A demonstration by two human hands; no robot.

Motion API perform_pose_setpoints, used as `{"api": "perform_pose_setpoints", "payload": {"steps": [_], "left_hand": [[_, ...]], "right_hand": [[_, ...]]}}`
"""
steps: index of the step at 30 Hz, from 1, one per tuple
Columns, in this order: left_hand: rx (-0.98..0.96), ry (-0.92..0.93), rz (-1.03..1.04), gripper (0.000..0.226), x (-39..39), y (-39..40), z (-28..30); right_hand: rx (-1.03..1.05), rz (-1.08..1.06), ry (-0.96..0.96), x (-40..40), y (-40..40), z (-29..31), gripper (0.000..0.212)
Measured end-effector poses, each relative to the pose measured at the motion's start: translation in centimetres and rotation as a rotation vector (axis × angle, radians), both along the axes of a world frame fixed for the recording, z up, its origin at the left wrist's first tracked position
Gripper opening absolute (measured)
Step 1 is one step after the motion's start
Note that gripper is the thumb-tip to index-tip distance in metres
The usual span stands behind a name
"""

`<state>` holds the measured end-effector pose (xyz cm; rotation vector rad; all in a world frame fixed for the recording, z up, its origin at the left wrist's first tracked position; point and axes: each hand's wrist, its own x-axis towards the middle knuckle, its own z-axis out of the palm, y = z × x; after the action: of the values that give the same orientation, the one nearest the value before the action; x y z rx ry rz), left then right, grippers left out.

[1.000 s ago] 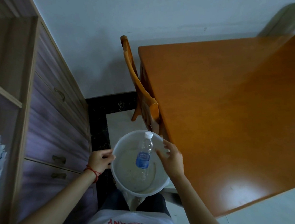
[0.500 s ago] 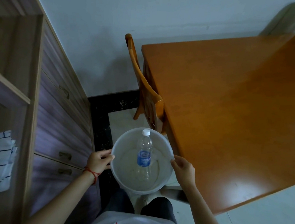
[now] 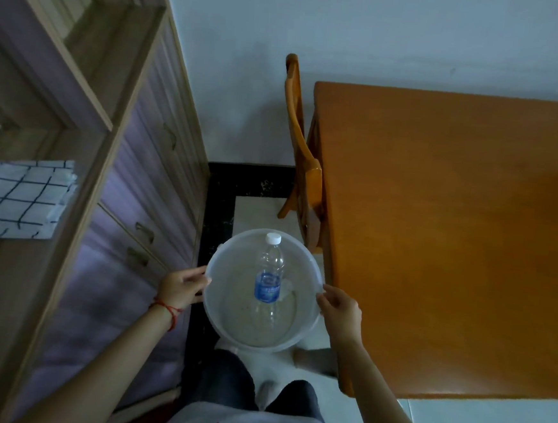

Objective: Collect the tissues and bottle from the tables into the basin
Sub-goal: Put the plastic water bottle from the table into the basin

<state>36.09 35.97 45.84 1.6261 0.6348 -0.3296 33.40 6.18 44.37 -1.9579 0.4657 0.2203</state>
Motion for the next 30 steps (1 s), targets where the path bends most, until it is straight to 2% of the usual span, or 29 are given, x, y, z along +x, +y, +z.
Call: {"api": "perform_pose_setpoints", "payload": {"steps": [4,12,19,25,30], "left_hand": [[-0.027,-0.010,0.068,0.034,-3.9,-0.8,0.7],[0.032,-0.013,0.049,0.035,-8.8,-0.8,1.6],[0.033,0.004,-0.056,0.034,-10.8,-0.5,1.8],[0.035,0.004,-0.149,0.034,-12.6,-0.8,1.7],[0.061,0.035,-0.272,0.034,-15.0,-1.3,1.1]], "right_hand": [[-0.001,0.074,-0.022,-2.1,-0.7,0.8,0.025],[-0.009,0.037,-0.013,-7.1,-0.1,0.9,0.020],[-0.042,-0.088,0.004,-12.6,1.0,0.1,0.026],[-0.022,-0.218,0.016,-18.6,2.7,0.4,0.015],[-0.005,-0.362,0.059,-24.1,3.0,0.3,0.023]]}}
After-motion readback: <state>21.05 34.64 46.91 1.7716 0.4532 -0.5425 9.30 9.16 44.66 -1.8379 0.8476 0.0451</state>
